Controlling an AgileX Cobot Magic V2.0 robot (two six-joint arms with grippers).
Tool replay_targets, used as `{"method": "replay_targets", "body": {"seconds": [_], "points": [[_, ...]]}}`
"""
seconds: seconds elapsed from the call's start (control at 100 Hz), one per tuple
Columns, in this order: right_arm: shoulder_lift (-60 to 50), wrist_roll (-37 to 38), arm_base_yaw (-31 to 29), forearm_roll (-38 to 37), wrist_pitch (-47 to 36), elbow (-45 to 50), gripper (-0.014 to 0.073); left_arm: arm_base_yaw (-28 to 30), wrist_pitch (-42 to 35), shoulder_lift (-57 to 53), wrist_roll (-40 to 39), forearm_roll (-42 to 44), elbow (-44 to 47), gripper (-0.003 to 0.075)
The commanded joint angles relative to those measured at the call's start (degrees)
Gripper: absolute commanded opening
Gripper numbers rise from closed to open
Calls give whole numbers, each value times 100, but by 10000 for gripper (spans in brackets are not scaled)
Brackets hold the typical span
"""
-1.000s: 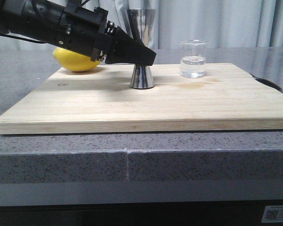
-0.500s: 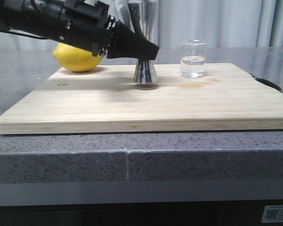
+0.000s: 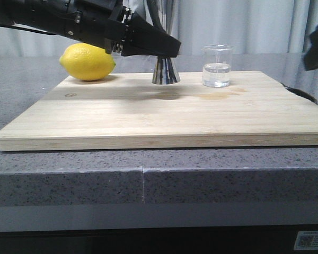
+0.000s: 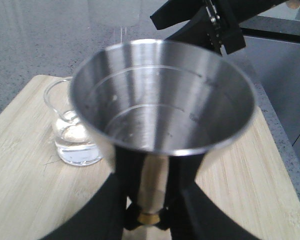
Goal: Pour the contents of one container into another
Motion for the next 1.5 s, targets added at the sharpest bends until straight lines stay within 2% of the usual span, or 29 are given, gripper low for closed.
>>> {"method": "replay_targets", "body": {"seconds": [0.0,0.36,0.72,0.98,1.49], "points": [[-144,-53,214,-55,-775,-92,550,-56,303,-285,27,-398,-172,-10],[-144,-53,809,-172,-1301,-92,550,92,465,-285,7,-398,-172,-10],[-117,382,867,-238,-3409,724,550,105,520,-285,7,-398,-172,-10],[431,768,867,-558,-4194,919,550,105,545,-285,7,-398,-172,-10],[1007,959,867,-946,-4634,907,550,105,569,-285,7,-398,-172,-10]]}}
